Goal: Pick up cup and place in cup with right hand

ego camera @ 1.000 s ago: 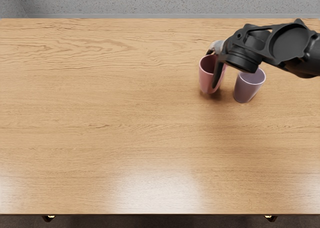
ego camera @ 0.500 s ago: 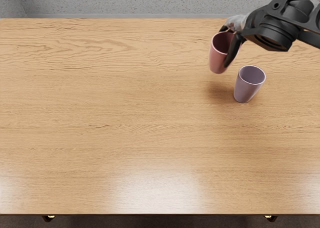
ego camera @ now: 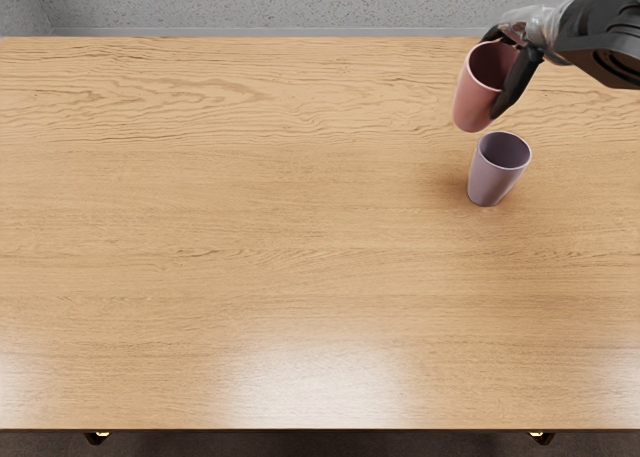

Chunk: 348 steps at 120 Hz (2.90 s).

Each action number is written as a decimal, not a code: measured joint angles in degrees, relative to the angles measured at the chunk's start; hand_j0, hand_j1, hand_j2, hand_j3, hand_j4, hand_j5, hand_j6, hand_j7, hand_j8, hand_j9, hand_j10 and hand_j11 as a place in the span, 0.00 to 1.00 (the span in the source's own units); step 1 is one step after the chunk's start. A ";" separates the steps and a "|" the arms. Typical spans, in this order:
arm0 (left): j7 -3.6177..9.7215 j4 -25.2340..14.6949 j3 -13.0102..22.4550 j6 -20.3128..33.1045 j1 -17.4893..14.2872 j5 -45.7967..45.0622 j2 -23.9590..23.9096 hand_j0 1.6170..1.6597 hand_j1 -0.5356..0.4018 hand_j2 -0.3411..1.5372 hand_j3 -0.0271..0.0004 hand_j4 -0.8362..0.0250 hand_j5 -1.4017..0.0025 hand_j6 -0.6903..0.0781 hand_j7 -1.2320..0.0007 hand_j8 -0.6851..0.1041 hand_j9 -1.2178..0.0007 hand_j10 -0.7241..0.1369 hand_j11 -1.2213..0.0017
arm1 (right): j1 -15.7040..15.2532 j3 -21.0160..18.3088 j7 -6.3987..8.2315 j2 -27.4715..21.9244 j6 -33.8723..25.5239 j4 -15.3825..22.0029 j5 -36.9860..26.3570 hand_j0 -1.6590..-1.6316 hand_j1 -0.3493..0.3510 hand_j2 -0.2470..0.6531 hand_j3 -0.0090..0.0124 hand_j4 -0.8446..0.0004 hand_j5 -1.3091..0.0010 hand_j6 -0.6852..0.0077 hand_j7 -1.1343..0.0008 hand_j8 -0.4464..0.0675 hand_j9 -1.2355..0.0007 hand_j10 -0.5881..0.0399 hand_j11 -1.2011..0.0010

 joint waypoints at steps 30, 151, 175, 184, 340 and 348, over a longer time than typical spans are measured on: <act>0.00 0.00 0.05 0.00 0.00 0.00 0.00 0.96 0.94 0.18 0.98 0.97 1.00 0.90 1.00 0.87 1.00 0.84 1.00 | -0.14 0.02 0.00 -4.62 0.18 3.46 -1.04 0.34 0.50 0.05 0.44 0.57 0.48 0.67 0.43 0.46 0.45 0.30 0.42; 0.00 0.00 0.32 -0.02 -1.58 -0.01 0.00 0.96 0.94 0.18 0.98 0.97 1.00 0.90 1.00 0.87 1.00 0.84 1.00 | -6.49 3.31 -0.01 -6.45 5.61 -3.40 2.23 0.36 0.49 0.04 0.44 0.57 0.47 0.67 0.43 0.46 0.44 0.29 0.42; 0.00 0.00 0.32 -0.02 -1.58 0.00 0.00 0.96 0.94 0.18 0.98 0.97 1.00 0.90 1.00 0.87 1.00 0.84 1.00 | -7.38 3.57 -0.01 -6.17 5.87 -3.82 2.22 0.35 0.49 0.05 0.45 0.57 0.47 0.66 0.43 0.44 0.44 0.29 0.42; 0.00 0.00 0.32 -0.01 -1.58 -0.01 0.00 0.96 0.94 0.18 0.98 0.97 1.00 0.90 1.00 0.87 1.00 0.84 1.00 | -7.80 3.83 -0.01 -5.72 5.91 -4.34 2.22 0.36 0.48 0.02 0.45 0.56 0.47 0.66 0.43 0.44 0.44 0.29 0.42; 0.00 0.00 -0.13 -0.01 1.14 0.00 0.00 0.96 0.94 0.18 0.99 0.97 1.00 0.90 1.00 0.87 1.00 0.84 1.00 | -7.24 13.19 -0.05 -4.24 10.14 -3.83 8.43 0.04 0.05 0.27 0.42 0.96 0.96 0.94 0.96 0.80 0.96 0.88 0.96; 0.00 0.00 -0.17 0.00 1.14 -0.01 0.00 0.96 0.94 0.18 0.99 0.97 1.00 0.90 1.00 0.87 1.00 0.84 1.00 | -7.70 15.92 -0.05 -4.21 10.87 -1.90 10.54 0.04 0.05 0.27 0.42 0.96 0.97 0.94 0.96 0.81 0.96 0.88 0.96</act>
